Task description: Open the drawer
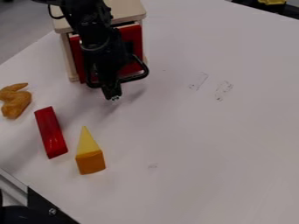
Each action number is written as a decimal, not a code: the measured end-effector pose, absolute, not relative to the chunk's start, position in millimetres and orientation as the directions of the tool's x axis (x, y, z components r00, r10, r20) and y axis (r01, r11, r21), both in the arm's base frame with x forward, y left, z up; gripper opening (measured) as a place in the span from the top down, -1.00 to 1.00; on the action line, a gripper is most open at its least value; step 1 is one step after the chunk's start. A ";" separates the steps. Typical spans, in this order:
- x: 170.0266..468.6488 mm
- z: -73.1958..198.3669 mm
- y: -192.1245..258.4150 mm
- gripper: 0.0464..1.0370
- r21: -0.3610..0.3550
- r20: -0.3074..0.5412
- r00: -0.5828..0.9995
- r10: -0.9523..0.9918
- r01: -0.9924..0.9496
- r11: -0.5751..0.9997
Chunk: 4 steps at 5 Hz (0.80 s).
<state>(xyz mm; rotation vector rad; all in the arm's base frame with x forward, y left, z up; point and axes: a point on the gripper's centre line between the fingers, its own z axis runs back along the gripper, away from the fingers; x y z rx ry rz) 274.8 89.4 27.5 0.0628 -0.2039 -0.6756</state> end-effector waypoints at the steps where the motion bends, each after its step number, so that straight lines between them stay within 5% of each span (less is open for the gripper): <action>1: 265.2 29.8 81.7 0.84 0.123 0.175 0.765 -0.620 0.608 0.785; 4: 247.0 33.5 55.2 0.84 0.122 0.191 0.742 -0.642 0.631 0.766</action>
